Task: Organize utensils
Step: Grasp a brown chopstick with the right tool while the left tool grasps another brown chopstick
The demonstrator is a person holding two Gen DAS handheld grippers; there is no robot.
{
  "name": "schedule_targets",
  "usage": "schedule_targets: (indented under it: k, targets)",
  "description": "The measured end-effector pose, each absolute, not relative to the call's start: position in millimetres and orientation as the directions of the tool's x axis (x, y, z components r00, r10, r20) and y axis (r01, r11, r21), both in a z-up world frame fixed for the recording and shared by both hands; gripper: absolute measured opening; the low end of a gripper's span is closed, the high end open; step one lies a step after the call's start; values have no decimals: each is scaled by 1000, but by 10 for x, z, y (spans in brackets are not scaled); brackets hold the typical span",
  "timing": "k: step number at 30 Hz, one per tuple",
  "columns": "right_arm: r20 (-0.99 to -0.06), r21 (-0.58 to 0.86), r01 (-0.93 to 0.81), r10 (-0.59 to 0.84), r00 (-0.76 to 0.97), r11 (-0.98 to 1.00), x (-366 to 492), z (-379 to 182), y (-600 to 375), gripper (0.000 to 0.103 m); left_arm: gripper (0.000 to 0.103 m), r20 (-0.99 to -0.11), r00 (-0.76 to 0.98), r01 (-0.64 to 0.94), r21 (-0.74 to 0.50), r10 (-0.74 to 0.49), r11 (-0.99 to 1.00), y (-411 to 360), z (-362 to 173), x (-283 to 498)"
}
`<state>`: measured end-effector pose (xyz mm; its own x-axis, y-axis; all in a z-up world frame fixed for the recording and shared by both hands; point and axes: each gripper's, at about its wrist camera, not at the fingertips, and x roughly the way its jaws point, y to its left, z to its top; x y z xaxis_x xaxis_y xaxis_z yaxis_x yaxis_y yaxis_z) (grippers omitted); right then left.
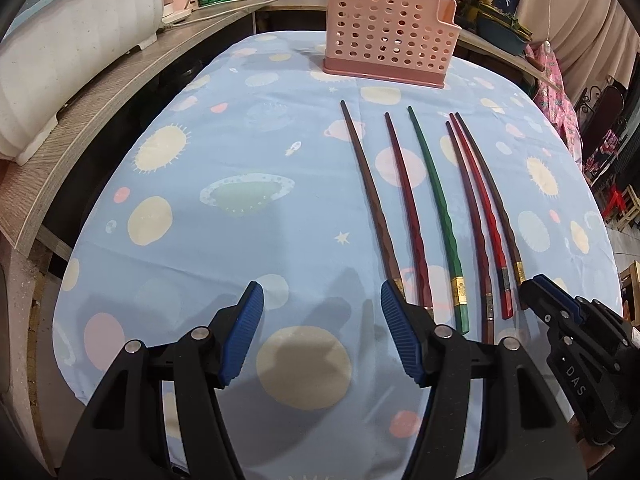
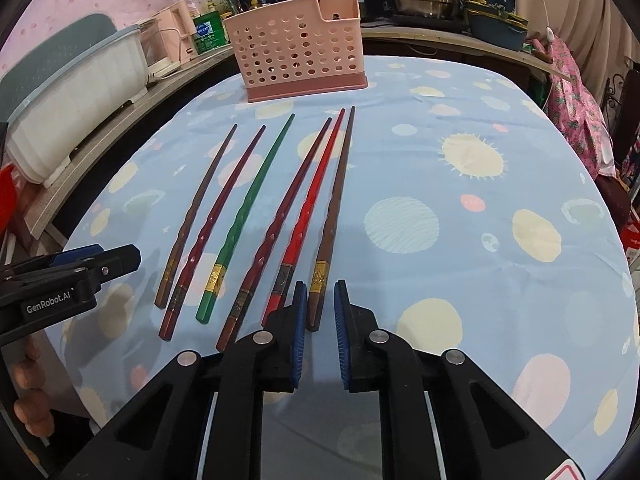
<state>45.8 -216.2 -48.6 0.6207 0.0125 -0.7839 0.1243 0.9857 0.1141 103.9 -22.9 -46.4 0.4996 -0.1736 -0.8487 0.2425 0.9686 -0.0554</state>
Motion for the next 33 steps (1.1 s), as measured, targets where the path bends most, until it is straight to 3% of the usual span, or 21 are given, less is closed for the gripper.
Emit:
schedule_targets:
  k: [14, 25, 28, 33]
  targets:
    - [-779, 137, 185, -9, 627, 973, 378, -503, -2379, 7, 62, -861, 467, 277, -73, -201, 958, -396, -568, 1019]
    - [-781, 148, 180, 3, 624, 973, 374, -511, -2395, 8, 60, -863, 482, 279, -12, -151, 960, -477, -678, 1029]
    - [-783, 156, 182, 10, 622, 971, 385, -526, -2399, 8, 58, -860, 487, 278, -8, -148, 961, -465, -679, 1038]
    - [-782, 170, 182, 20, 622, 969, 457, -522, -2406, 9, 41, -856, 495, 271, -10, -148, 963, -440, -666, 1069]
